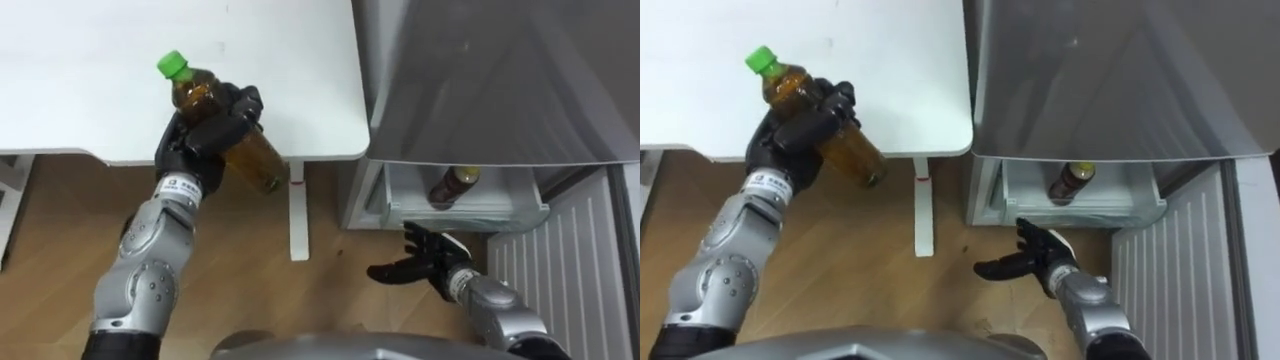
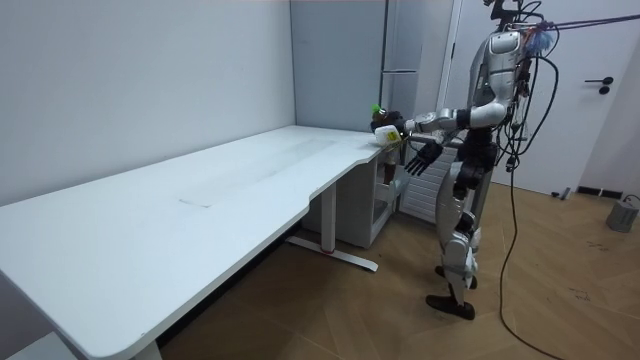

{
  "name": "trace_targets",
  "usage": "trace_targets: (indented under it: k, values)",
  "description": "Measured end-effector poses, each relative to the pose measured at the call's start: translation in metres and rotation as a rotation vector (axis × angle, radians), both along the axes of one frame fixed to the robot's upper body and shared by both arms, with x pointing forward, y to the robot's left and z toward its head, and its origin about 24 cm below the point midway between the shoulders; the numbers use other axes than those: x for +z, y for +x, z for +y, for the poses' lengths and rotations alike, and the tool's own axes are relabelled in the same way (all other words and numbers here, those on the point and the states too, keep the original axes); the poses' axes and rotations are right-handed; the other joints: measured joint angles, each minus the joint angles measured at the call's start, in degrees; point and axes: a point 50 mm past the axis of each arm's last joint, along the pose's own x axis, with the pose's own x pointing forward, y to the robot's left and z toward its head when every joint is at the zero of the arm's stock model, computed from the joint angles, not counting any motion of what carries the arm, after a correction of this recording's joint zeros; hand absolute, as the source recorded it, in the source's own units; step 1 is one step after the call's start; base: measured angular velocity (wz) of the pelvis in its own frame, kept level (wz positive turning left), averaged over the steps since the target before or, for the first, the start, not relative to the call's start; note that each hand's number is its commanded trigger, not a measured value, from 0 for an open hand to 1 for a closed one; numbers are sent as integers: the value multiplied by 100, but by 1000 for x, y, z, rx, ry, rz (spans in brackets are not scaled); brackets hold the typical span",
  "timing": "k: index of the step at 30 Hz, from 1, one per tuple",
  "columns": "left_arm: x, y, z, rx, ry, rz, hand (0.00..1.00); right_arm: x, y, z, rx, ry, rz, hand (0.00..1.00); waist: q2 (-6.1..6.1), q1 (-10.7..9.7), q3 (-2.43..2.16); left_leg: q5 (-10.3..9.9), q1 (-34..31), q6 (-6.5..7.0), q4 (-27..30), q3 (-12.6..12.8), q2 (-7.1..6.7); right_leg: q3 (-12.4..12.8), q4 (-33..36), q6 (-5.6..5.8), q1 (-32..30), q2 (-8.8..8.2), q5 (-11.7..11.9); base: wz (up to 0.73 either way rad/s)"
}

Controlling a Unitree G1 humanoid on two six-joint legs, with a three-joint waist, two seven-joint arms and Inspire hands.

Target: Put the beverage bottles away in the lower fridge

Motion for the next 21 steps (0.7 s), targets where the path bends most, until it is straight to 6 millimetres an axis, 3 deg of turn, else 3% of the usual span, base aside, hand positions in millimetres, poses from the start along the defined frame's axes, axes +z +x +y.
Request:
trace_targets:
  k: [6,11,21]
  values:
    - [-11,-8,-4,-3,-48,41,100,13,14,18,124,52,-71,0,-30,104,9,1,-35,7,37,-122,5,-128,12,5,28,-30,-3,10]
    - [-22,-13,-6,-5,-57,82,100,26,21,37,258,136,-119,0,30,98,59,-3,-109,9,57,-181,3,-205,10,5,20,-30,-2,8]
    - [-26,-15,-14,-58,2,79,100,32,16,53,407,247,-111,0,45,101,52,-2,-230,8,78,-253,-1,-268,21,5,-57,-32,-2,4]
